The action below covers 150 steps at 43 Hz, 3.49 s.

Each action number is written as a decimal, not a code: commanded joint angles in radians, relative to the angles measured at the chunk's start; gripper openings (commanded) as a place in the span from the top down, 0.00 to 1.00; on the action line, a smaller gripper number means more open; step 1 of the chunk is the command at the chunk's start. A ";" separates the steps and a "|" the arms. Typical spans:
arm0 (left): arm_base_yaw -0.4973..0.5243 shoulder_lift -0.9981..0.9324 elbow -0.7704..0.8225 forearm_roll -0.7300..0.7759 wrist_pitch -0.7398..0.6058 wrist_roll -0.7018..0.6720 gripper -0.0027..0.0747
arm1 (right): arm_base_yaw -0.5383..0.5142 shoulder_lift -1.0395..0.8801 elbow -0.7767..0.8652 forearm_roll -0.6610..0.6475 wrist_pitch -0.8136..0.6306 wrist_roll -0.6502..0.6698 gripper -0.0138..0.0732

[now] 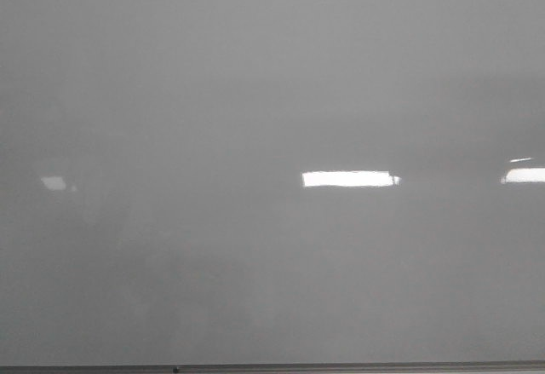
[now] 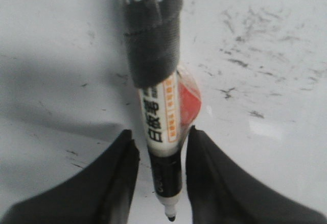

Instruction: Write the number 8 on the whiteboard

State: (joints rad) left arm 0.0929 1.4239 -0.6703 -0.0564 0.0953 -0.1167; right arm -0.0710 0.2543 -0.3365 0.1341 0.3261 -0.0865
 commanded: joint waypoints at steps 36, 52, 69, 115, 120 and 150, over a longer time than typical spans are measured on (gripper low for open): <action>-0.405 -0.153 -0.315 -0.007 0.702 0.477 0.99 | 0.066 0.235 -0.191 0.051 0.122 -0.028 0.24; -0.777 -0.172 -0.382 -0.007 0.792 0.640 0.99 | 0.374 0.547 -0.491 0.237 0.463 -0.483 0.24; -0.966 -0.172 -0.443 -0.007 0.798 0.656 0.99 | 0.632 0.870 -0.727 0.488 0.596 -0.769 0.24; -0.967 -0.181 -0.455 -0.075 0.734 0.656 0.99 | 0.704 1.160 -0.952 0.488 0.611 -0.811 0.78; -0.960 -0.202 -0.455 -0.085 0.712 0.650 0.99 | 0.703 1.160 -0.952 0.486 0.626 -0.811 0.90; -0.829 -0.405 -0.192 -0.019 0.499 0.414 0.58 | 0.469 0.918 -0.662 0.612 0.538 -0.809 0.92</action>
State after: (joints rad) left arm -0.7811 1.0887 -0.8958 -0.0263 0.7115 0.3159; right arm 0.4149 1.2152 -1.0231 0.6617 0.9539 -0.8888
